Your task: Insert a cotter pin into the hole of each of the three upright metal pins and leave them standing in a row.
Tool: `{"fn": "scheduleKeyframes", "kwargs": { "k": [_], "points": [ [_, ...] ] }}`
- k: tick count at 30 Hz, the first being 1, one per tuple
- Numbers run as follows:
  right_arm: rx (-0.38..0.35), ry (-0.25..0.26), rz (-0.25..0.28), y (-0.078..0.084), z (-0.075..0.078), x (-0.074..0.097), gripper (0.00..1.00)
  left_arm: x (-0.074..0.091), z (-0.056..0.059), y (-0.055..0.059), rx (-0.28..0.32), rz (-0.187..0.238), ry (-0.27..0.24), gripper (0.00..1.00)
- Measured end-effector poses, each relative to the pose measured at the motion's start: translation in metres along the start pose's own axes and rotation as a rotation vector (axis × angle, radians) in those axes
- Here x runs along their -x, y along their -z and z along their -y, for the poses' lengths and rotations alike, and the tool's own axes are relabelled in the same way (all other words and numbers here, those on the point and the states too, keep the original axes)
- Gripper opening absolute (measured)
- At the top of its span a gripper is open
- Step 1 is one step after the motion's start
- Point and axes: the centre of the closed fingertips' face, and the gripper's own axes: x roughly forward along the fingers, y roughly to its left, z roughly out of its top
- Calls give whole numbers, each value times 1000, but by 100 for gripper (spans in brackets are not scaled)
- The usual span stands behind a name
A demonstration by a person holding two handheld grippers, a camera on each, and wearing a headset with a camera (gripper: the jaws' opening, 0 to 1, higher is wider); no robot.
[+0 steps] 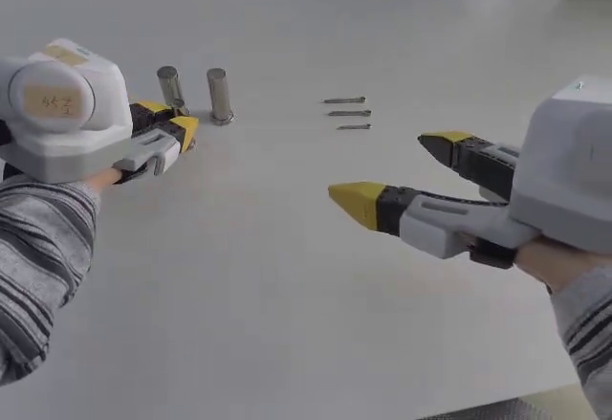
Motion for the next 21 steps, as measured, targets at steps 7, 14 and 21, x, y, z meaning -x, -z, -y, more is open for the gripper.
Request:
{"fn": "scheduleKeyframes", "kwargs": {
  "k": [7,14,21],
  "points": [
    [-17,0,6,-2,-1,1,67,2,6,0,-11,-9,19,5],
    [-12,-3,-1,-1,-3,3,67,6,22,-6,-19,1,51,5],
    [-8,-14,-5,0,-6,3,67,9,43,-11,-39,6,92,5]
  ]
}}
